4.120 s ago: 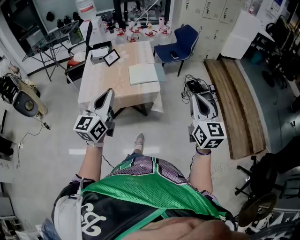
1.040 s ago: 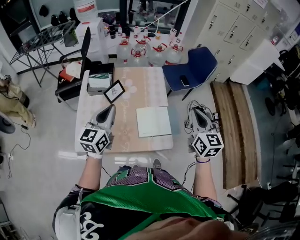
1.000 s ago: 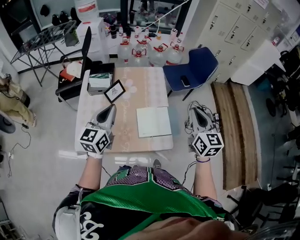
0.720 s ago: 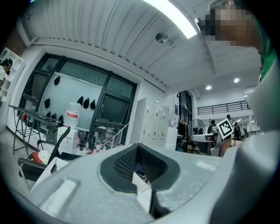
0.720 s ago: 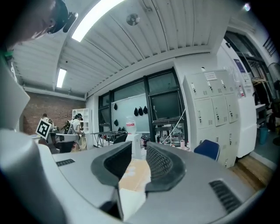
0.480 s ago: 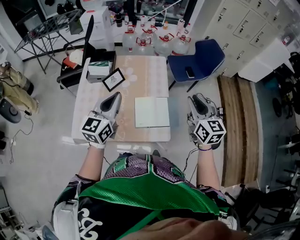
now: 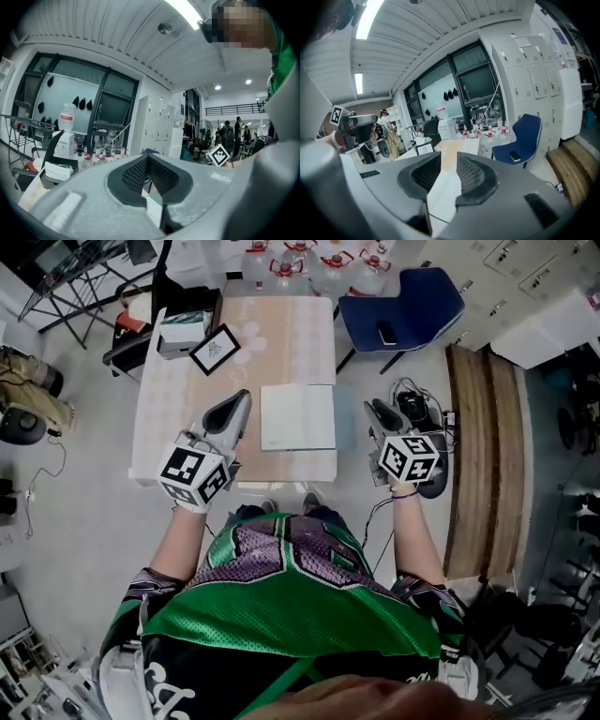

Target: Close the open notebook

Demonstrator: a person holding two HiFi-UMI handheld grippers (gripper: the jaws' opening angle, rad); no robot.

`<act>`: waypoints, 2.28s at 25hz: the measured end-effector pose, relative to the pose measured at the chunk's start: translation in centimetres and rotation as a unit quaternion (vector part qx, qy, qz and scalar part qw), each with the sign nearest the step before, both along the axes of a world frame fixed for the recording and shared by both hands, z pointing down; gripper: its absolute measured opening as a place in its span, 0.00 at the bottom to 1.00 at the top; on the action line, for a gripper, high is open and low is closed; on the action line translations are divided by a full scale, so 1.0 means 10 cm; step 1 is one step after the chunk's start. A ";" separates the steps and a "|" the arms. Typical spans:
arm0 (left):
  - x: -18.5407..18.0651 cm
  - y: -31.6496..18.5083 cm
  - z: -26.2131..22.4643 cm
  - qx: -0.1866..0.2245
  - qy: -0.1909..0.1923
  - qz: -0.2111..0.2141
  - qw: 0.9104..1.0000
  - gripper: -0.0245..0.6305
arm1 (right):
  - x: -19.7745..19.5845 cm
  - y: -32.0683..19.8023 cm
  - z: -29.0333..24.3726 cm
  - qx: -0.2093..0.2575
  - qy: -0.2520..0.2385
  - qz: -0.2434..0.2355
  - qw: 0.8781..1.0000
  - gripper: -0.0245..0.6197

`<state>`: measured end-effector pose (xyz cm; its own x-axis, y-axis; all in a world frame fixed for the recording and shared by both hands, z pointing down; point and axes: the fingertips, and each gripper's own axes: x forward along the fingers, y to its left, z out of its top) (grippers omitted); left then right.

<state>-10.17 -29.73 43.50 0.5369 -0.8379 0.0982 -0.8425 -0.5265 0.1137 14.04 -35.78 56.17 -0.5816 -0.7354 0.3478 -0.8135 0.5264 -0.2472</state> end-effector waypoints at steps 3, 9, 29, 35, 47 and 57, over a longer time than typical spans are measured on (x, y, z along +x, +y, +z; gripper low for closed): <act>0.10 0.02 0.06 -0.011 -0.005 0.001 1.000 0.06 | 0.05 -0.04 0.44 -0.033 0.013 -0.008 0.999 0.18; 0.26 0.07 0.23 -0.032 -0.019 -0.005 0.999 0.06 | 0.18 -0.09 1.26 -0.113 0.010 -0.014 0.993 0.18; 0.34 0.34 0.61 -0.092 -0.027 -0.033 0.995 0.06 | 0.43 0.08 2.82 -0.311 -0.137 0.009 0.940 0.18; 0.32 0.41 0.66 -0.097 -0.031 -0.035 0.994 0.06 | 0.37 0.15 2.81 -0.337 -0.193 -0.009 0.922 0.18; 0.16 0.53 0.61 -0.086 -0.007 -0.045 0.995 0.06 | 0.31 0.21 2.32 -0.302 -0.137 -0.045 0.942 0.18; 0.01 0.54 0.52 -0.068 0.013 -0.052 0.996 0.06 | 0.06 0.24 1.80 -0.258 -0.097 -0.090 0.957 0.18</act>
<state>-10.11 -24.34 48.73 0.4510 -0.8692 0.2027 -0.8879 -0.4139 0.2007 14.65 -33.33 74.15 -0.7734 -0.3759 0.5105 -0.6332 0.4204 -0.6499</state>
